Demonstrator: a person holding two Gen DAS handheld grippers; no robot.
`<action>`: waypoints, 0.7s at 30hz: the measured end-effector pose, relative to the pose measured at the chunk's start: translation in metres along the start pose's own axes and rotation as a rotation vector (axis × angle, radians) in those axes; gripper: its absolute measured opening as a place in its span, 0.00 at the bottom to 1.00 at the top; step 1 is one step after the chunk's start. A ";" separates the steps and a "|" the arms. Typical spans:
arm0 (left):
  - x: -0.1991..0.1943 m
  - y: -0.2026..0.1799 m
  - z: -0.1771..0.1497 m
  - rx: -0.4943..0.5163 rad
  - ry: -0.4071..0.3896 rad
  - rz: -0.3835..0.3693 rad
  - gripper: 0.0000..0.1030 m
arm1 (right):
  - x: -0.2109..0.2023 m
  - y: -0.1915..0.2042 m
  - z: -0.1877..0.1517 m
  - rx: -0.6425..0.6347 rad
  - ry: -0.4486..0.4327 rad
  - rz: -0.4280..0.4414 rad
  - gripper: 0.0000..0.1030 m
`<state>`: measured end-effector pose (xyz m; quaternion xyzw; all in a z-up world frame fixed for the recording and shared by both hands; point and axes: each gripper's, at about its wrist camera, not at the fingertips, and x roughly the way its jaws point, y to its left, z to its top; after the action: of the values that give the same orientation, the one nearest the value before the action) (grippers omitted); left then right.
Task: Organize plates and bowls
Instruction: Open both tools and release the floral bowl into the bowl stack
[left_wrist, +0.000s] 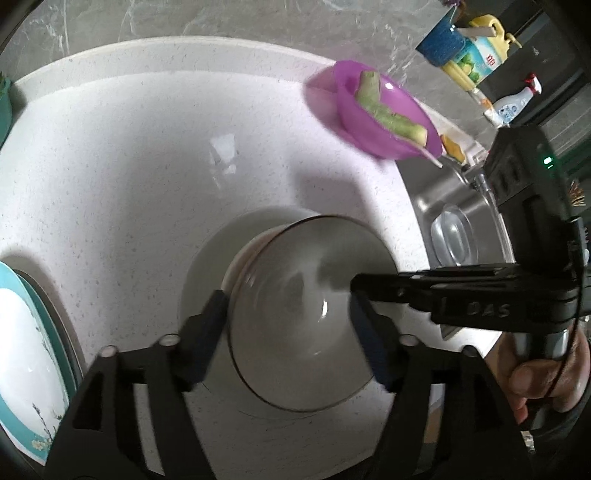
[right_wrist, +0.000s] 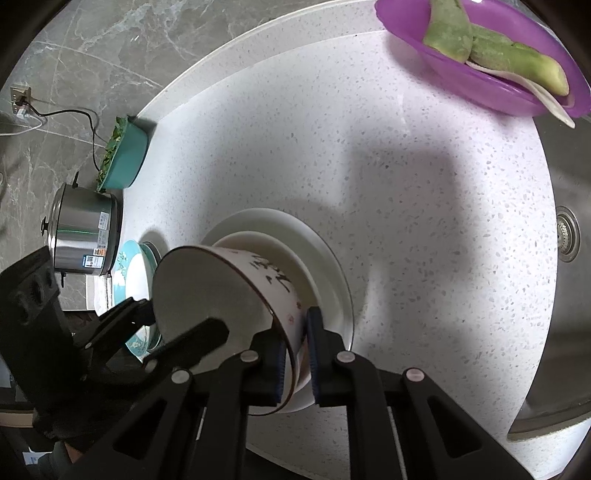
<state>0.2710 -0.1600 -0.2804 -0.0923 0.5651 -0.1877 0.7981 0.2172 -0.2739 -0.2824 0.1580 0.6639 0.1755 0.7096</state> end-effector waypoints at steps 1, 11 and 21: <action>-0.005 0.000 0.001 -0.002 -0.018 0.007 0.72 | -0.001 0.000 0.000 -0.002 -0.002 -0.009 0.14; -0.020 0.011 0.009 -0.022 -0.066 0.066 0.72 | -0.001 0.003 0.003 -0.007 0.015 -0.038 0.18; -0.029 0.036 -0.001 -0.063 -0.072 0.096 0.72 | -0.010 0.018 0.007 -0.041 0.004 -0.029 0.55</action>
<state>0.2685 -0.1158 -0.2685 -0.0969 0.5455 -0.1276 0.8226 0.2229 -0.2630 -0.2646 0.1335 0.6638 0.1790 0.7138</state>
